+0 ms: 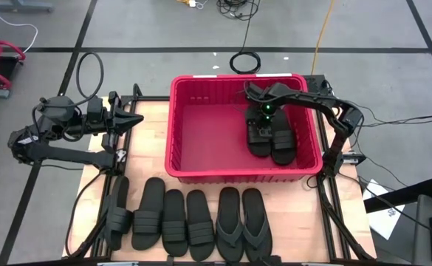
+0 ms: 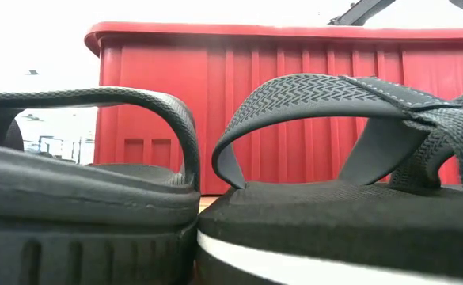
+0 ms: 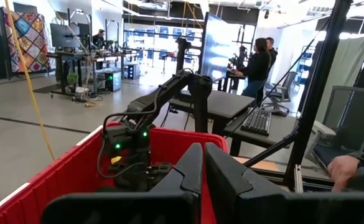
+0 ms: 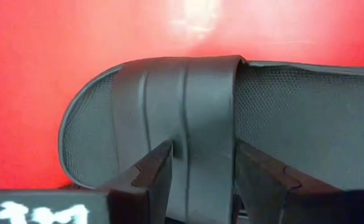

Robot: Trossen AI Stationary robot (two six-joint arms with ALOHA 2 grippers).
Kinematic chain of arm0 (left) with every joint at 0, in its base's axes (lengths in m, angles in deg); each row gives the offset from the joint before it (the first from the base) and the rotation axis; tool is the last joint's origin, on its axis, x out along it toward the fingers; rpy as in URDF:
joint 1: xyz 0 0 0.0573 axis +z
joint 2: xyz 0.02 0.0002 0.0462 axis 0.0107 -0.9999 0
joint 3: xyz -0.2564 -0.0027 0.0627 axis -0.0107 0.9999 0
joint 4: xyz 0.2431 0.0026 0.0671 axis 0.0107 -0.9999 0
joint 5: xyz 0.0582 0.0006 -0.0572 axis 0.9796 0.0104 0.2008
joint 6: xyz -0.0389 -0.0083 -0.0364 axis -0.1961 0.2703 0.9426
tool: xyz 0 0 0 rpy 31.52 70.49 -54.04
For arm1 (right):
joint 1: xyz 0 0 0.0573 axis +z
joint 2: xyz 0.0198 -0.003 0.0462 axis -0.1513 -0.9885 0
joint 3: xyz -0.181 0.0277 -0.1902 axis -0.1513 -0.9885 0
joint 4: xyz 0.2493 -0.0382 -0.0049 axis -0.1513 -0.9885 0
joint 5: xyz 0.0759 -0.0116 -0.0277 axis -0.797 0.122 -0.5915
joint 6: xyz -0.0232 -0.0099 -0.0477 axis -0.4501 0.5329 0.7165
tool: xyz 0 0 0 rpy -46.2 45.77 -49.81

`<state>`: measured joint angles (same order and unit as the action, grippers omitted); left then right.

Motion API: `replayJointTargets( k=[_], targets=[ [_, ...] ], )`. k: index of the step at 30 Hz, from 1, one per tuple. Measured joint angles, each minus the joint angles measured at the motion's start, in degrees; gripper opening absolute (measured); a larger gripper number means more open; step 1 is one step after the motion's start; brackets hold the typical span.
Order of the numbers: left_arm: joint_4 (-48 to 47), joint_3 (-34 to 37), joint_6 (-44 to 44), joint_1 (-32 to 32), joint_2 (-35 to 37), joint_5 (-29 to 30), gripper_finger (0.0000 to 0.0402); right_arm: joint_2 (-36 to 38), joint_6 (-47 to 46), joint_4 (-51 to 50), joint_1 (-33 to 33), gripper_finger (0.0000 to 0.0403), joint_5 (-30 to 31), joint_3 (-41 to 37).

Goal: Pick and place slides into bin
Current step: Put the black slide into the red bin, then adjust the black slide in the red bin

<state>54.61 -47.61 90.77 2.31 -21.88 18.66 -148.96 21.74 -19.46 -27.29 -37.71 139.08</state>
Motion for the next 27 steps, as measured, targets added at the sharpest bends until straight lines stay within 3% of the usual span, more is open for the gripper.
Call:
replayJointTargets(
  k=[4,16,21,24,27],
  targets=[
    [0.00,0.00,0.31,0.00,0.00,0.00,0.0021,0.33,-2.85,-0.25,0.56,0.0153,2.92,0.00],
    [0.00,0.01,0.29,0.00,-0.01,0.01,0.0021,7.02,-6.36,-0.61,1.26,0.0153,2.95,0.00],
    [0.00,0.02,0.27,0.00,0.00,0.02,0.0021,11.32,-4.34,-3.34,0.51,0.0153,2.57,0.00],
    [0.00,0.02,0.27,0.00,0.00,0.02,0.0021,12.83,-3.39,-6.66,-1.96,0.0153,-1.65,0.00],
    [0.00,0.02,0.27,-0.02,0.00,0.02,0.0021,13.25,0.00,-11.66,-4.30,0.0153,-0.69,0.00]
  ],
)
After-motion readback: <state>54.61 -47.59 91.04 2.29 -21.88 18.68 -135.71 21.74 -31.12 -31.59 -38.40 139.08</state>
